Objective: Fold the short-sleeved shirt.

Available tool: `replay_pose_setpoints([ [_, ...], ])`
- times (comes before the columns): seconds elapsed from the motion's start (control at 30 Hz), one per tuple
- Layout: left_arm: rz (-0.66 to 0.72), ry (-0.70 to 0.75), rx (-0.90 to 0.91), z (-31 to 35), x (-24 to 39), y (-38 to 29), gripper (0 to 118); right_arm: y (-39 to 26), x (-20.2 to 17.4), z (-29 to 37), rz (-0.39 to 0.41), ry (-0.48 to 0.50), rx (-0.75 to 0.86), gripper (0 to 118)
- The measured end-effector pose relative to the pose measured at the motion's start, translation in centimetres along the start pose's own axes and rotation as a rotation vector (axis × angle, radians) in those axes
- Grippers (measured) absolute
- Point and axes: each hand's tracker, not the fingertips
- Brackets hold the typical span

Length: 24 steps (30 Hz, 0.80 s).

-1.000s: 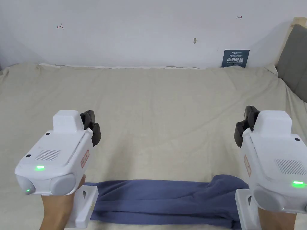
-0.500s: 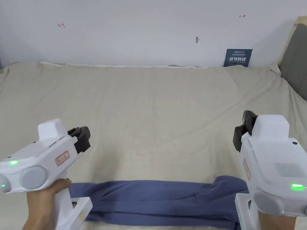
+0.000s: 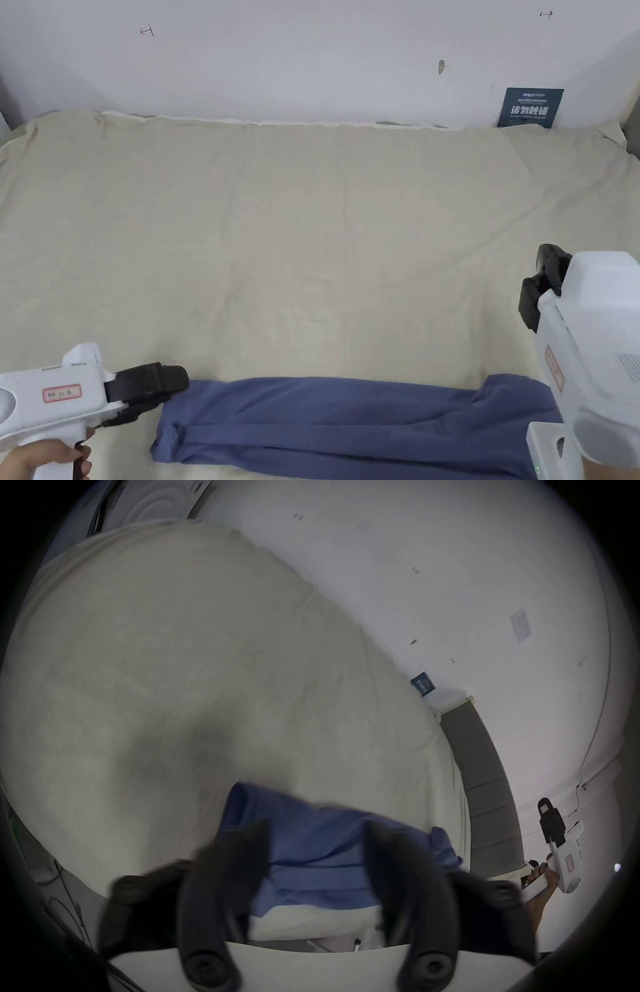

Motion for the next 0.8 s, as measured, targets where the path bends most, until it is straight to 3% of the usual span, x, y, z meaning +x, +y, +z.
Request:
replay_pose_setpoints([
  [0.07, 0.001, 0.015, -0.013, -0.8, -0.5, -0.1, 87, -0.3, -0.4, -0.5, 0.009, 0.0, -0.015, 1],
  [0.13, -0.008, 0.03, -0.012, -1.5, -1.1, -0.3, 97, -0.6, -0.7, -0.9, 0.015, 0.001, -0.03, 1],
  [0.27, 0.007, 0.007, -0.057, -3.3, -2.1, -0.8, 97, -1.2, -1.3, -1.6, 0.021, 0.009, -0.062, 1],
  [0.33, 0.016, -0.004, -0.083, -4.2, -2.3, -1.1, 79, -1.4, -1.6, -2.0, 0.025, 0.014, -0.073, 1],
  [0.4, 0.025, -0.015, -0.107, -5.4, -1.6, -1.7, 49, -1.6, -1.6, -2.2, 0.028, 0.012, -0.082, 1],
  [0.47, -0.085, 0.06, -0.112, -5.8, -1.5, -2.2, 36, -1.6, -1.6, -2.3, 0.024, 0.014, -0.088, 1],
  [0.53, -0.072, 0.075, -0.106, -6.1, -1.1, -2.1, 15, -1.6, -1.4, -2.3, 0.021, 0.013, -0.089, 1],
  [0.6, -0.056, 0.063, -0.109, -6.7, -2.2, -1.5, 9, -1.6, -1.2, -2.4, 0.016, 0.012, -0.088, 1],
  [0.73, -0.214, 0.133, -0.077, -5.6, -0.2, -1.4, 8, -1.5, -0.6, -2.3, 0.004, 0.013, -0.089, 1],
  [0.8, -0.217, 0.133, -0.057, -4.3, 0.5, -0.7, 7, -1.3, -0.3, -2.2, 0.001, 0.012, -0.084, 1],
])
